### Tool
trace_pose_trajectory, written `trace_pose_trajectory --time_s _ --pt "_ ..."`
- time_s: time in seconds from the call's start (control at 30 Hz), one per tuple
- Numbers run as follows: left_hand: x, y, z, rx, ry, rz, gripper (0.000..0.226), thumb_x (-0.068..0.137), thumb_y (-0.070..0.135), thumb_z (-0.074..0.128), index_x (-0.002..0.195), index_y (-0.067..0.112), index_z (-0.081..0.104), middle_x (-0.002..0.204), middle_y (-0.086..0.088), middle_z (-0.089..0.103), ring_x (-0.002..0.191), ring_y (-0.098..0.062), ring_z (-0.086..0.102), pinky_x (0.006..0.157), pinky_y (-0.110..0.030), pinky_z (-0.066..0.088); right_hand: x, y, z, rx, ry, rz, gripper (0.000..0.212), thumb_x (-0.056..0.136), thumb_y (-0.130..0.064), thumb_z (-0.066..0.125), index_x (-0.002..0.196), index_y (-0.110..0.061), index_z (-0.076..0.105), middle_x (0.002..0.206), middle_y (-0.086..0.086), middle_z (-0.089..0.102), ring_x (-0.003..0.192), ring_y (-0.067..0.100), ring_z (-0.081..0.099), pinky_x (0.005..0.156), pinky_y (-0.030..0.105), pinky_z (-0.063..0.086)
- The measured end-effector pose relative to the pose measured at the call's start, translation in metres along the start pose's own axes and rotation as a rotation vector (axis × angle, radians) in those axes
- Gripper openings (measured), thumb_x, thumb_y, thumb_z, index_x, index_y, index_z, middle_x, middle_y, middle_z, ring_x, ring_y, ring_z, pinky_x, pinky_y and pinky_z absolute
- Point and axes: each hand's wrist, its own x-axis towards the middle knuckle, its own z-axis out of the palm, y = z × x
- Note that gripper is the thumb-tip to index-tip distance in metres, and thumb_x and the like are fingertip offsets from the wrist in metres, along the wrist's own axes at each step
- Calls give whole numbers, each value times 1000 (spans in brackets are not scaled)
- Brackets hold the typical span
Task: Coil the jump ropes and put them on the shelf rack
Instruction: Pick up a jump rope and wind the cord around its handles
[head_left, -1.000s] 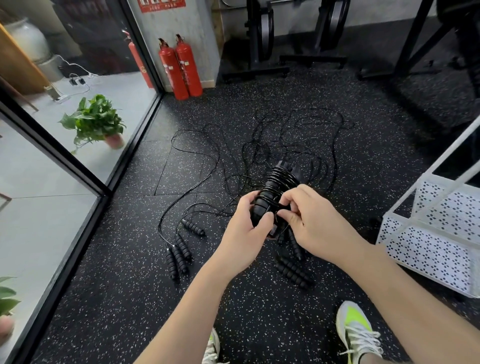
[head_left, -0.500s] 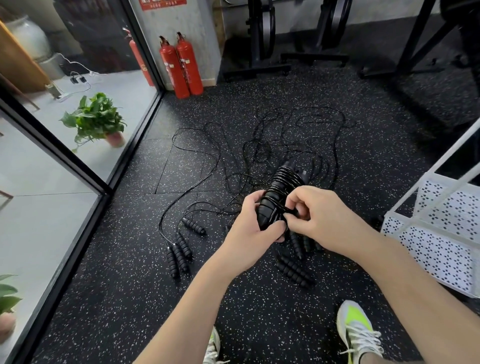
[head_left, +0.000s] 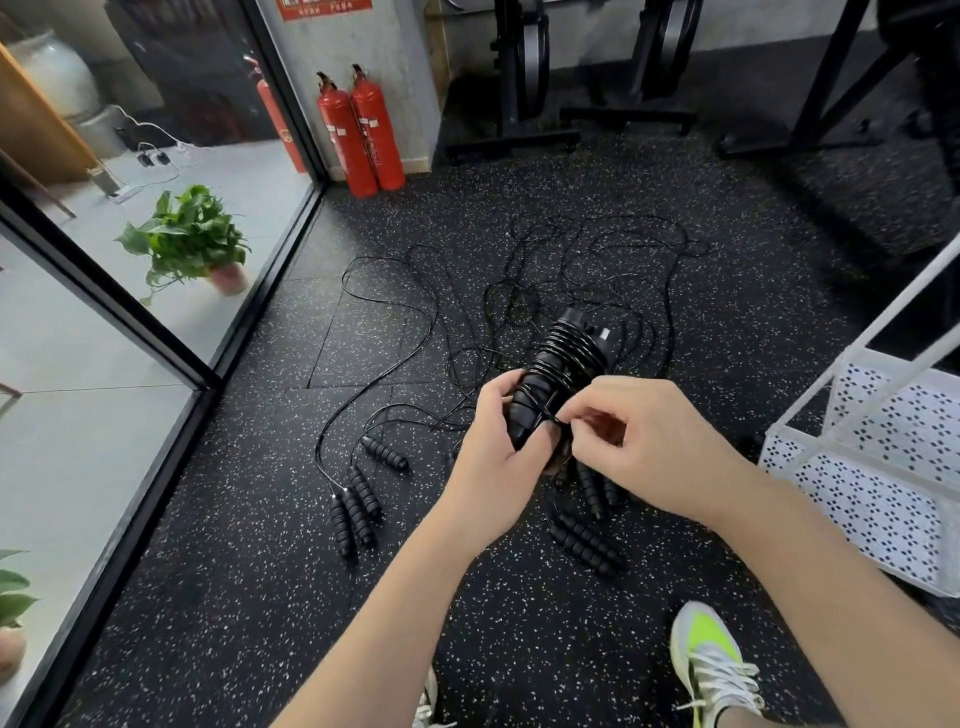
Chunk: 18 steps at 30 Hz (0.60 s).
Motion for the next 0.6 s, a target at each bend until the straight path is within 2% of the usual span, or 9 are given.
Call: trace_pose_trajectory --time_s 0.1,0.2,0.27,0.37,0.47,0.6 --pt "0 6 -3 -93 -63 3 46 102 11 61 138 30 41 102 3 65 80 -4 66 69 -18 53 4 3 -5 -19 -14 -51 18 91 -7 67 97 -18 80 78 -8 64 72 12 60 64 23 47" --pt "0 7 -4 -81 -137 15 46 101 9 61 136 32 41 95 9 65 78 -8 65 68 -19 53 6 5 -8 -147 -37 -125 15 89 -6 69 90 -17 78 74 -8 58 69 12 56 63 29 47" --pt "-1 7 -4 -37 -168 12 47 101 10 61 138 31 40 99 9 64 79 -8 66 67 -17 52 7 8 -8 -181 -54 -144 12 89 -7 70 87 -16 77 73 -8 57 68 11 56 63 34 49" --pt "1 7 -6 2 -169 20 51 100 9 62 139 31 38 114 2 60 83 -11 67 69 -18 52 6 11 -10 -130 -50 -106 15 89 -11 74 97 -21 81 77 -13 62 72 8 60 67 25 50" --pt "3 4 -7 25 -168 21 54 99 10 64 140 33 37 120 0 58 87 -11 66 75 -22 55 7 11 -8 -114 -34 -54 14 88 -16 77 99 -23 82 80 -14 67 74 6 63 70 24 51" --pt "4 3 -9 7 -178 0 57 99 7 64 143 30 37 123 -2 58 85 -9 65 75 -20 54 8 6 -6 -115 -79 17 10 92 -20 73 98 -22 81 82 -15 64 56 2 62 61 13 48"
